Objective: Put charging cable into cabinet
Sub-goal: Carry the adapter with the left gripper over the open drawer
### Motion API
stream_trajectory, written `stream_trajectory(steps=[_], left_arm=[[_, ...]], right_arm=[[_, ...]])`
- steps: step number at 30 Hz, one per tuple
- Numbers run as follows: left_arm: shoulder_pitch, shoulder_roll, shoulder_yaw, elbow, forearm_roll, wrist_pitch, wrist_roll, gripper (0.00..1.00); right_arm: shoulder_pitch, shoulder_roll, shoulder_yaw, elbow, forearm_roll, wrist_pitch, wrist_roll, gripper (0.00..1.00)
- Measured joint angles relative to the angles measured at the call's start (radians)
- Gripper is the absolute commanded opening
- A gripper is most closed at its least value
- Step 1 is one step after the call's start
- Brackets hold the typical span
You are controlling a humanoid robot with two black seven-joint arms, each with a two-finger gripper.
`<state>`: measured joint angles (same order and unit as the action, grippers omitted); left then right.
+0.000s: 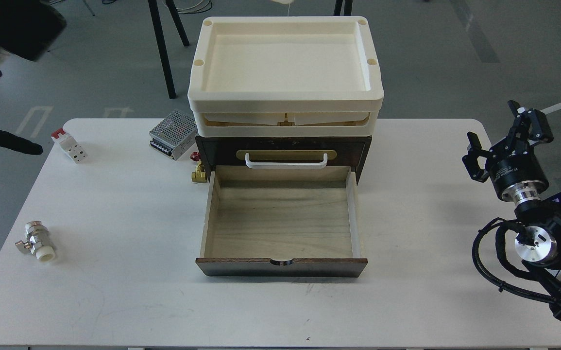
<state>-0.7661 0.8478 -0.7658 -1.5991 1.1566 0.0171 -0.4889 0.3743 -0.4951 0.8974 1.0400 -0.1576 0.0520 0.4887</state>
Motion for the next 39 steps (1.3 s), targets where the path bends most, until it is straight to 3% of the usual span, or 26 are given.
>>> stream_trajectory(steps=[11,22,31,39], left_arm=[[0.069,-0.194,0.253,0.006,0.242,0.015,0.0,0.02],[0.216,-0.336,0.262,0.161,0.314,0.031,0.0,0.02],[0.373,-0.395,0.268,0.232,0.314,0.127,0.0,0.03],[0.42,-0.478,0.273,0.351,0.312,0.193,0.0,0.03]], right_arm=[[0.0,0.001,0.002,-0.004,0.0,0.0,0.0,0.99],[0.0,0.0,0.002,-0.006,0.0,0.0,0.0,0.99],[0.0,0.0,0.002,-0.006,0.001,0.0,0.0,0.99],[0.0,0.0,0.002,-0.006,0.001,0.0,0.0,0.99]])
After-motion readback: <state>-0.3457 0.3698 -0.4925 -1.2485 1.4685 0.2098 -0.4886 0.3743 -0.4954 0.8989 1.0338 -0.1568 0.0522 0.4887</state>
